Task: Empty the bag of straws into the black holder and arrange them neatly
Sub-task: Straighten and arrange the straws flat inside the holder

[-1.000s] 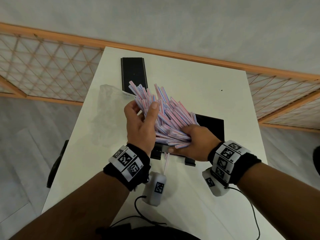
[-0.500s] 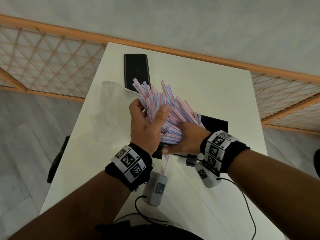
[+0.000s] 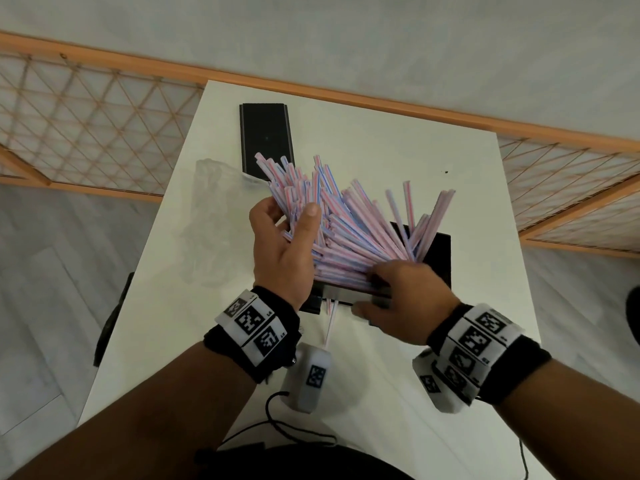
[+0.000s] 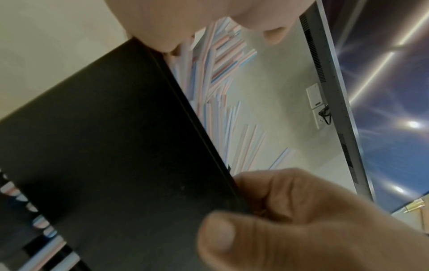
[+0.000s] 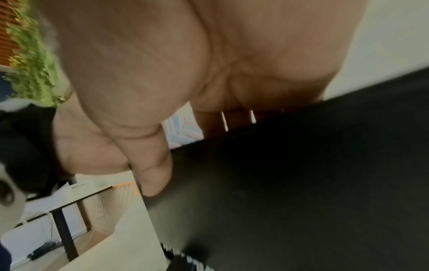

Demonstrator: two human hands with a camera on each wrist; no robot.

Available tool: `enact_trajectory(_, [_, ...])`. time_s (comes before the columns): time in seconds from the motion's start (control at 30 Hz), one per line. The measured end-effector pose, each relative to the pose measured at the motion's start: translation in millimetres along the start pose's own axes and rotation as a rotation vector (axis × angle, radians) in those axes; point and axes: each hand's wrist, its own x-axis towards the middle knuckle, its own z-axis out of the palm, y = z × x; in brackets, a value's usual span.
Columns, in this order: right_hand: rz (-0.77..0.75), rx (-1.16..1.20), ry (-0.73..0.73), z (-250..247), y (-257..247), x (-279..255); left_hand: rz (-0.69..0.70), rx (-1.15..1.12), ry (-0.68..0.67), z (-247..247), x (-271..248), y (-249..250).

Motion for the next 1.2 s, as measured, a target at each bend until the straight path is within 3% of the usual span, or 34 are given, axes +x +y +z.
enact_trajectory(0.07, [0.005, -0.032, -0.078, 7, -1, 3, -0.003, 0.009, -0.002, 0, 0, 0])
enact_trajectory(0.23, [0.057, -0.016, -0.081, 6, -8, 8, -0.042, 0.047, -0.004, 0, -1, 0])
enact_trajectory(0.5, [0.169, -0.122, -0.282, 0, -22, 30, -0.053, 0.033, -0.015, 0, -3, 6])
enact_trajectory(0.7, [0.283, -0.085, -0.398, -5, -24, 44, -0.055, -0.005, -0.025, -2, -2, 5])
enact_trajectory(0.9, [0.277, 0.028, -0.547, -8, -30, 61, -0.059, 0.009, -0.028, -1, -1, 3])
enact_trajectory(1.07, [0.326, 0.122, -0.581, -10, -32, 66, -0.077, 0.051, -0.038, -2, -3, 5])
enact_trajectory(1.2, [0.309, 0.146, -0.522, -1, -35, 72, -0.075, 0.108, -0.058, -1, -5, 7])
